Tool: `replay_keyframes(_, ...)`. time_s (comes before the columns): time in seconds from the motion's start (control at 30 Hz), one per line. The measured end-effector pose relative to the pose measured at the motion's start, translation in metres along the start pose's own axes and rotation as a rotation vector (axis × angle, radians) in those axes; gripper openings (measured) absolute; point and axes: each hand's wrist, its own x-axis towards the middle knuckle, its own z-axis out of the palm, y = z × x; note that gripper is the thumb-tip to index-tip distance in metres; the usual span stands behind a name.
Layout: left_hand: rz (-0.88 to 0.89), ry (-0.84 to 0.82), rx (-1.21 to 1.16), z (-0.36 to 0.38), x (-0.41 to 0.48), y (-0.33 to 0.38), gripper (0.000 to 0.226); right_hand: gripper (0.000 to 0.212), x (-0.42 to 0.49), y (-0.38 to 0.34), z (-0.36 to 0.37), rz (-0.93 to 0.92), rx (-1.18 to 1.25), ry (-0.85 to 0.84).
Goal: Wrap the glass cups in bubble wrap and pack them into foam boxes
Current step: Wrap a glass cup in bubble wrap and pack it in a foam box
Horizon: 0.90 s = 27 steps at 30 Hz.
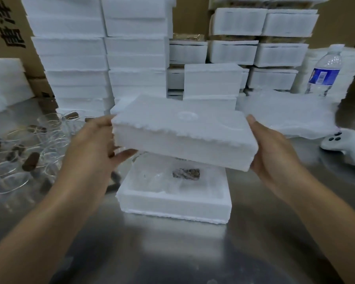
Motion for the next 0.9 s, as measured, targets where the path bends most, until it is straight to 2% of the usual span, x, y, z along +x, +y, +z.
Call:
replay_keyframes(0.07, 0.027, 0.082, 0.036, -0.004, 0.004, -0.006, 0.034, 0.037, -0.002, 0.001, 0.000, 0.048, -0.045, 0.003)
replay_keyframes(0.17, 0.073, 0.044, 0.093, -0.008, 0.004, -0.010, 0.039, 0.031, -0.001, 0.007, -0.002, 0.078, -0.117, -0.090)
replay_keyframes(0.23, 0.093, 0.024, 0.137, -0.007, -0.001, -0.012, 0.034, 0.039, -0.001, 0.009, -0.003, 0.077, -0.156, -0.141)
replay_keyframes(0.33, 0.062, 0.110, 0.086, -0.002, -0.004, -0.016, 0.024, 0.057, -0.002, 0.010, -0.001, 0.076, -0.235, -0.172)
replay_keyframes(0.43, 0.024, 0.103, 0.015, -0.001, -0.003, -0.022, 0.021, 0.046, -0.001, 0.014, 0.004, 0.082, -0.291, -0.119)
replay_keyframes(0.5, -0.031, 0.070, 0.003, -0.004, -0.001, -0.027, 0.028, 0.039, -0.001, 0.016, 0.006, 0.112, -0.325, -0.095)
replay_keyframes(0.6, -0.062, 0.052, -0.044, -0.006, 0.002, -0.033, 0.012, 0.039, -0.001, 0.018, 0.008, 0.126, -0.350, -0.060)
replay_keyframes(0.7, -0.057, 0.066, -0.063, -0.007, 0.004, -0.036, 0.023, 0.039, -0.004, 0.015, 0.012, 0.133, -0.347, -0.008)
replay_keyframes(0.9, 0.019, 0.052, -0.025, -0.001, -0.001, -0.033, 0.025, 0.047, -0.006, 0.018, 0.012, 0.146, -0.345, 0.018)
